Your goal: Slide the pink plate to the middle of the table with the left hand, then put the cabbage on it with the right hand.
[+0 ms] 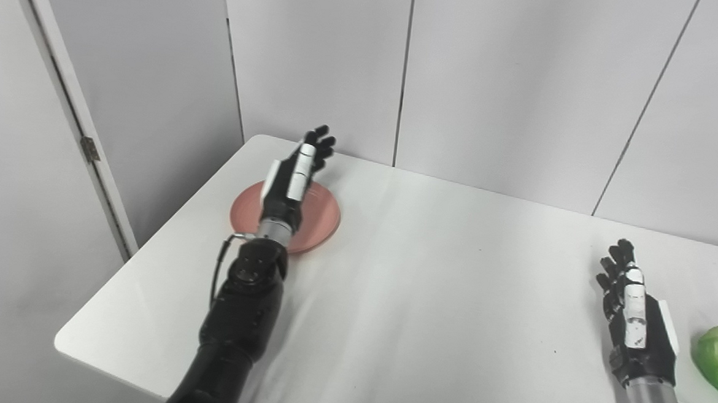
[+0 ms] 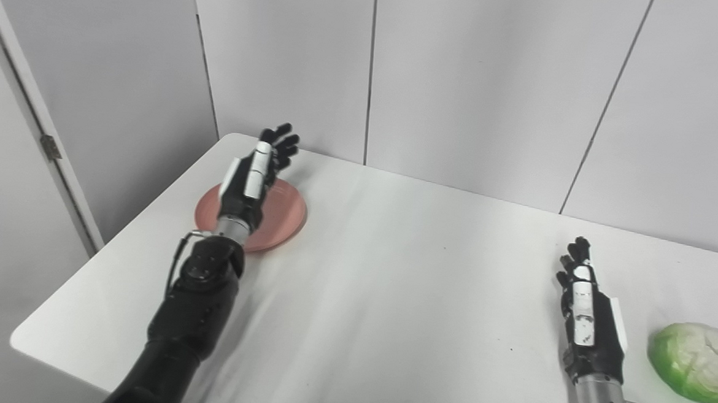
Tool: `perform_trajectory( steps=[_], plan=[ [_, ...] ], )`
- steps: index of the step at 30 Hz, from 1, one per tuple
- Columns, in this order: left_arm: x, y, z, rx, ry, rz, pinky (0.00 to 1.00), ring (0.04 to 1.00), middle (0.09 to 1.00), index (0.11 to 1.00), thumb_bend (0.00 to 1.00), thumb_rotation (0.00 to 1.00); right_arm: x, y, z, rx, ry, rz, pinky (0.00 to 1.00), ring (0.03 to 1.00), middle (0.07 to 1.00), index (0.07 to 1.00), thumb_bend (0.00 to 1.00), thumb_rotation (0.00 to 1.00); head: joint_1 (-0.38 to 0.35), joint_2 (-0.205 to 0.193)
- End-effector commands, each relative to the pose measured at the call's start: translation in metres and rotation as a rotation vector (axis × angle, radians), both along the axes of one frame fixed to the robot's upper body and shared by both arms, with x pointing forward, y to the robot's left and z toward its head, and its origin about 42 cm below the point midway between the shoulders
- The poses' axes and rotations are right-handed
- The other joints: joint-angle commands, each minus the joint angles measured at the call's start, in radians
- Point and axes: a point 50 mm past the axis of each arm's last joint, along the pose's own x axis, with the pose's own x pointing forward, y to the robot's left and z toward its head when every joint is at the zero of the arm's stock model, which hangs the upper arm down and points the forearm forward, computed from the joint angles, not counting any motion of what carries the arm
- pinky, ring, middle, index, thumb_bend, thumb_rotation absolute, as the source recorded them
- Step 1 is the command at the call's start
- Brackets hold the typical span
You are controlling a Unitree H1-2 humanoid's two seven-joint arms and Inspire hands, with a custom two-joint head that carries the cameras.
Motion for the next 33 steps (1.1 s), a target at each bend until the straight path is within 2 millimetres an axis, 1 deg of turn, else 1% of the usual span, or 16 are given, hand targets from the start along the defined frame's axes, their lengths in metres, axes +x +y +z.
perform_trajectory(
  steps=[1, 2, 3, 4, 6, 7, 9, 13, 16, 17, 20, 23, 27, 29, 32, 33],
  plan=[
    [0.013, 0.005, 0.036, 0.029, -0.106, 0.024, 0.83, 0.800, 0.794, 0.784, 0.81, 1.00, 0.001, -0.003, 0.002, 0.003, -0.043, 0.000, 1.00, 1.000, 1.000, 1.000, 0.72, 1.00, 0.000, 0.000],
    [0.012, 0.015, 0.038, 0.043, -0.102, 0.049, 0.83, 0.796, 0.792, 0.781, 0.81, 1.00, 0.000, -0.003, 0.003, 0.004, -0.042, -0.005, 1.00, 1.000, 1.000, 1.000, 0.72, 1.00, 0.004, -0.004],
    [0.011, 0.024, 0.041, 0.051, -0.104, 0.072, 0.80, 0.785, 0.780, 0.770, 0.82, 1.00, 0.000, -0.003, 0.004, 0.005, -0.043, -0.008, 1.00, 1.000, 1.000, 1.000, 0.72, 1.00, 0.005, -0.004],
    [0.010, 0.034, 0.044, 0.052, -0.104, 0.102, 0.79, 0.780, 0.772, 0.761, 0.83, 1.00, 0.000, -0.003, 0.004, 0.009, -0.046, -0.010, 1.00, 1.000, 1.000, 1.000, 0.71, 1.00, 0.007, -0.005],
    [0.009, 0.041, 0.046, 0.048, -0.105, 0.130, 0.78, 0.773, 0.763, 0.750, 0.84, 1.00, 0.000, -0.003, 0.005, 0.014, -0.049, -0.012, 1.00, 1.000, 1.000, 1.000, 0.70, 1.00, 0.007, -0.005],
    [0.007, 0.050, 0.046, 0.055, -0.105, 0.156, 0.77, 0.771, 0.761, 0.748, 0.84, 1.00, 0.000, -0.003, 0.004, 0.017, -0.049, -0.011, 1.00, 1.000, 1.000, 1.000, 0.70, 1.00, 0.010, -0.010],
    [0.005, 0.065, 0.045, 0.078, -0.107, 0.202, 0.79, 0.779, 0.765, 0.757, 0.81, 1.00, 0.000, -0.002, 0.003, 0.026, -0.048, -0.005, 1.00, 1.000, 1.000, 1.000, 0.70, 0.99, 0.012, -0.012],
    [0.004, 0.087, 0.042, 0.099, -0.102, 0.272, 0.77, 0.757, 0.751, 0.743, 0.79, 1.00, 0.001, -0.003, 0.003, 0.019, -0.045, 0.001, 1.00, 1.000, 1.000, 1.000, 0.72, 0.99, 0.019, -0.014],
    [0.006, 0.092, 0.039, 0.107, -0.095, 0.285, 0.78, 0.759, 0.748, 0.740, 0.80, 1.00, 0.002, -0.002, 0.003, 0.012, -0.045, 0.001, 1.00, 1.000, 1.000, 1.000, 0.73, 0.99, 0.018, -0.016],
    [0.007, 0.096, 0.035, 0.106, -0.087, 0.303, 0.78, 0.759, 0.748, 0.740, 0.80, 1.00, 0.001, -0.002, 0.003, 0.019, -0.045, 0.002, 1.00, 1.000, 1.000, 1.000, 0.73, 0.99, 0.018, -0.019],
    [0.008, 0.103, 0.027, 0.102, -0.080, 0.330, 0.76, 0.757, 0.750, 0.743, 0.77, 1.00, -0.001, -0.002, 0.004, 0.029, -0.047, 0.003, 1.00, 1.000, 1.000, 1.000, 0.70, 0.99, 0.021, -0.020],
    [0.009, 0.104, 0.020, 0.103, -0.062, 0.338, 0.75, 0.761, 0.754, 0.747, 0.75, 1.00, 0.000, -0.003, 0.004, 0.026, -0.054, 0.000, 1.00, 1.000, 1.000, 1.000, 0.70, 1.00, 0.020, -0.024],
    [0.010, 0.105, 0.005, 0.083, -0.023, 0.340, 0.80, 0.786, 0.773, 0.750, 0.76, 1.00, -0.001, -0.004, 0.003, 0.032, -0.059, -0.011, 1.00, 1.000, 1.000, 1.000, 0.69, 1.00, 0.021, -0.022],
    [0.010, 0.105, 0.001, 0.071, -0.016, 0.331, 0.79, 0.781, 0.772, 0.748, 0.76, 1.00, -0.002, -0.004, 0.003, 0.036, -0.065, -0.014, 1.00, 1.000, 1.000, 1.000, 0.69, 1.00, 0.021, -0.021],
    [0.011, 0.103, -0.006, 0.077, 0.011, 0.318, 0.81, 0.785, 0.775, 0.752, 0.78, 1.00, -0.003, -0.003, 0.004, 0.036, -0.069, -0.014, 1.00, 1.000, 1.000, 1.000, 0.69, 1.00, 0.021, -0.021],
    [0.012, 0.099, -0.012, 0.079, 0.037, 0.302, 0.81, 0.785, 0.775, 0.752, 0.78, 1.00, -0.003, -0.003, 0.004, 0.038, -0.069, -0.010, 1.00, 1.000, 1.000, 1.000, 0.69, 1.00, 0.019, -0.019]
  ],
)
